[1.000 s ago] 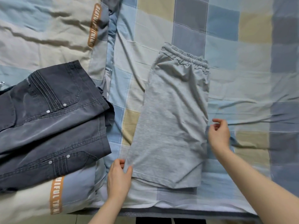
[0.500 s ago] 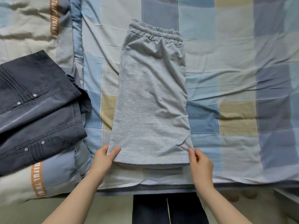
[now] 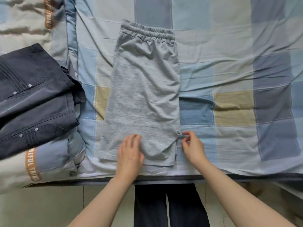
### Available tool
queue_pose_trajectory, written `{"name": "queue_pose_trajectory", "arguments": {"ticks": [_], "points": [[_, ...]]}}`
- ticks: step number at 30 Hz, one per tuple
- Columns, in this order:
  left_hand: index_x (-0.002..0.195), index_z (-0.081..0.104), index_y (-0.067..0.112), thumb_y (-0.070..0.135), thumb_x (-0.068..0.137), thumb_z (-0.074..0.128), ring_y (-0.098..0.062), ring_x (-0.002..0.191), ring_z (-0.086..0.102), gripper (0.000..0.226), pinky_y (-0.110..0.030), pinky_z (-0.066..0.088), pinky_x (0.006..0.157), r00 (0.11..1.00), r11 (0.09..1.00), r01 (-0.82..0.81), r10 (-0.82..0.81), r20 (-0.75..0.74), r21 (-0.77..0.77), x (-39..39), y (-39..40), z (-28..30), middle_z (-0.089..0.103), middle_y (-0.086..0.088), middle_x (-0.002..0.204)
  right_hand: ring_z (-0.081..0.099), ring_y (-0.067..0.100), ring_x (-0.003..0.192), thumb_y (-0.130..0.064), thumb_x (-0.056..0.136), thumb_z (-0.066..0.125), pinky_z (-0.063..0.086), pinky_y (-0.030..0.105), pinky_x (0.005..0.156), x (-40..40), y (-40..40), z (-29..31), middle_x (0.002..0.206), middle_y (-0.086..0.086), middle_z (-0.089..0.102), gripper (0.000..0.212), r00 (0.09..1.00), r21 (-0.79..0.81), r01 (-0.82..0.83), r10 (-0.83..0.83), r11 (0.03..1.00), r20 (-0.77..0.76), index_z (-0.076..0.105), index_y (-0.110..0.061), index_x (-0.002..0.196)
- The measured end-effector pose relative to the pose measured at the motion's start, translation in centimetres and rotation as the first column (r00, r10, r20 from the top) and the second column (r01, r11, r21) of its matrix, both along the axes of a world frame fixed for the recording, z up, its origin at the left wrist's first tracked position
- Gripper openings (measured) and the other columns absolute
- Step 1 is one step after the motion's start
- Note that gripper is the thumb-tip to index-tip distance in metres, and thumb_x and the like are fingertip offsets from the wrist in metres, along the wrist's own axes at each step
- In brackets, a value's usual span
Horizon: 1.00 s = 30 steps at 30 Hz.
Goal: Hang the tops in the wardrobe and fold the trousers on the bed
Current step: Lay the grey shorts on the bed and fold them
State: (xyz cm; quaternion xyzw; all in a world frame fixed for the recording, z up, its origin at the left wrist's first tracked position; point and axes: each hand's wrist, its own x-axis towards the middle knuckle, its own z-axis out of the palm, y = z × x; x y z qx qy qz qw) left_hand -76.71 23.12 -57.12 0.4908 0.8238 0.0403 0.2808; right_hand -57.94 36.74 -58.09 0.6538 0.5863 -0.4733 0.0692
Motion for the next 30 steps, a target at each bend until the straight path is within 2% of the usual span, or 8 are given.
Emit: {"name": "queue_pose_trajectory", "arguments": {"ticks": [6, 11, 15, 17, 20, 22, 25, 30], "points": [[0.134, 0.053, 0.017, 0.050, 0.068, 0.078, -0.040, 0.134, 0.045, 0.078, -0.060, 0.042, 0.102, 0.972, 0.965, 0.236, -0.232, 0.045, -0.118, 6.0, 2.6, -1.4, 0.048, -0.009, 0.147, 0.057, 0.032, 0.097, -0.027, 0.086, 0.059, 0.043, 0.039, 0.069, -2.8, 2.4, -1.2, 0.112, 0.006, 0.054, 0.031, 0.906, 0.115, -0.393, 0.363, 0.912, 0.218, 0.038, -0.016, 0.107], [0.157, 0.002, 0.018, 0.060, 0.090, 0.051, -0.036, 0.149, -0.015, 0.093, -0.066, 0.004, 0.114, 0.987, 0.939, 0.153, -0.133, 0.087, -0.308, 8.5, 3.3, -1.5, -0.011, 0.000, 0.164, 0.058, 0.035, 0.086, -0.019, 0.091, 0.047, 0.038, 0.037, 0.064, -2.4, 3.8, -1.7, 0.096, 0.008, 0.062, 0.011, 0.908, 0.283, -0.395, 0.323, 0.874, 0.269, 0.043, -0.013, 0.099], [0.155, -0.011, 0.021, 0.054, 0.089, 0.058, -0.033, 0.148, -0.021, 0.101, -0.068, 0.002, 0.112, 0.986, 0.923, 0.166, -0.152, 0.066, -0.347, 8.5, 3.8, -1.7, -0.022, 0.003, 0.162, 0.063, 0.027, 0.069, -0.024, 0.095, 0.050, 0.047, 0.030, 0.062, 0.2, 4.4, -2.3, 0.084, 0.008, 0.069, 0.013, 0.989, 0.139, 0.004, -0.024, 0.990, 0.146, 0.050, -0.011, 0.097], [0.157, 0.005, 0.019, 0.046, 0.085, 0.066, -0.035, 0.150, -0.006, 0.098, -0.070, 0.012, 0.111, 0.979, 0.918, 0.203, -0.194, 0.061, -0.340, 8.0, 3.6, -1.6, -0.007, 0.000, 0.165, 0.067, 0.020, 0.055, -0.024, 0.095, 0.053, 0.056, 0.028, 0.064, 0.8, 3.1, -2.5, 0.072, 0.010, 0.070, 0.022, 0.983, -0.098, 0.180, -0.177, 0.979, 0.041, 0.056, -0.005, 0.086], [0.120, 0.061, 0.014, 0.028, 0.075, 0.073, -0.037, 0.136, 0.043, 0.048, -0.071, 0.044, 0.091, 0.978, 0.963, 0.209, -0.205, 0.042, -0.169, 7.2, 2.7, -2.0, 0.051, -0.003, 0.145, 0.069, 0.019, 0.060, -0.030, 0.091, 0.062, 0.053, 0.028, 0.064, 0.2, -0.4, -2.2, 0.069, 0.007, 0.069, 0.027, 1.000, -0.334, -0.002, -0.007, 0.943, -0.026, 0.055, -0.011, 0.073], [0.101, 0.061, 0.015, 0.023, 0.087, 0.050, -0.032, 0.129, 0.053, 0.020, -0.070, 0.045, 0.089, 0.990, 0.993, 0.117, -0.114, 0.086, -0.028, 6.6, 2.1, -1.9, 0.063, 0.000, 0.130, 0.067, 0.015, 0.057, -0.030, 0.090, 0.064, 0.047, 0.023, 0.051, -0.6, -2.1, -2.4, 0.067, 0.007, 0.065, 0.031, 0.986, -0.405, 0.115, -0.155, 0.907, -0.066, 0.047, -0.015, 0.069], [0.111, 0.055, 0.010, 0.012, 0.095, 0.037, -0.015, 0.118, 0.056, 0.025, -0.060, 0.030, 0.110, 0.934, 0.974, -0.218, 0.191, 0.301, 0.061, 6.2, 2.0, -0.4, 0.064, 0.005, 0.123, 0.058, 0.005, 0.043, -0.017, 0.090, 0.063, 0.040, 0.017, 0.039, -1.2, -2.9, -2.5, 0.060, 0.007, 0.057, 0.032, 0.912, -0.424, 0.327, -0.399, 0.845, -0.092, 0.043, -0.015, 0.065], [0.095, 0.042, 0.025, 0.015, 0.098, 0.036, -0.023, 0.080, 0.053, 0.012, -0.025, 0.028, 0.067, 0.795, 0.844, -0.523, 0.434, 0.424, 0.118, 5.7, 1.9, 3.0, 0.060, 0.003, 0.089, 0.061, 0.012, 0.048, -0.013, 0.090, 0.062, 0.049, 0.024, 0.056, 1.4, -5.2, -0.4, 0.051, 0.002, 0.051, 0.027, 0.959, -0.208, 0.187, -0.224, 0.960, -0.174, 0.047, -0.009, 0.069]]}}
